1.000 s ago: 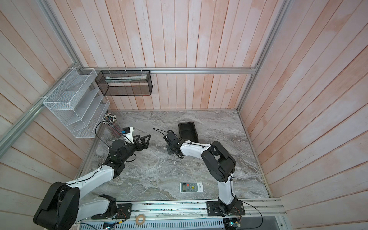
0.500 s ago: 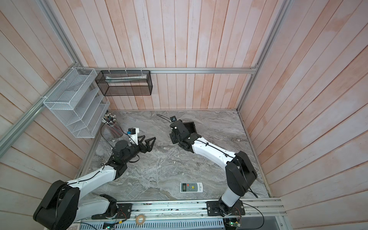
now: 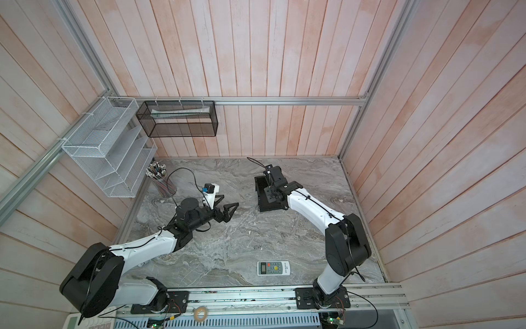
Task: Put the screwdriver in the bin
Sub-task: Move the bin to the top-center of the table.
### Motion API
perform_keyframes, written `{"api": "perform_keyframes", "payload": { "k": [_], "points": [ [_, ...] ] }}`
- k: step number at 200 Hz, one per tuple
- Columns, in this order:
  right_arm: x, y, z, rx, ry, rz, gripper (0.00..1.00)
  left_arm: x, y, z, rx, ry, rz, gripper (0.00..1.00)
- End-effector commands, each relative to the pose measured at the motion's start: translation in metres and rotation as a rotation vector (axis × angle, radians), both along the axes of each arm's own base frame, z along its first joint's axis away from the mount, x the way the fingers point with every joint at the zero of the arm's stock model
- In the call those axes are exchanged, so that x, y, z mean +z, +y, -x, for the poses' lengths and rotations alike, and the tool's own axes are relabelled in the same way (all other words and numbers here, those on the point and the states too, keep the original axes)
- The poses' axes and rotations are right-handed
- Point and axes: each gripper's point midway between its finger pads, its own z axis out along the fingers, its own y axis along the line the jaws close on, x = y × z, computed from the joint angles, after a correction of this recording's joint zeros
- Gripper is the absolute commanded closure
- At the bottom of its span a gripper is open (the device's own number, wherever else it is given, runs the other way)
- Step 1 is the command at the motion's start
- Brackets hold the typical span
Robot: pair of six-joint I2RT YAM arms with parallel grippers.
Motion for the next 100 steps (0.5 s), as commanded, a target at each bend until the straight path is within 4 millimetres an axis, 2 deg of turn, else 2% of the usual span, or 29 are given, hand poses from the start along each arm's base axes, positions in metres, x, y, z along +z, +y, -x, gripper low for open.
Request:
{"api": "perform_keyframes", "payload": {
  "k": [1,52,100],
  "points": [
    [-0.015,0.010,0.005,0.081,0.081,0.034,0.98,0.000,-0.011,-0.001,-0.035,-0.030,-0.045,0.00],
    [-0.046,0.029,-0.003,0.236,0.170,0.095,0.98,-0.010,-0.022,0.001,-0.060,-0.034,-0.093,0.00],
    [-0.059,0.037,-0.018,0.290,0.184,0.159,0.98,-0.012,-0.024,0.001,-0.061,-0.039,-0.102,0.00]
  ]
}}
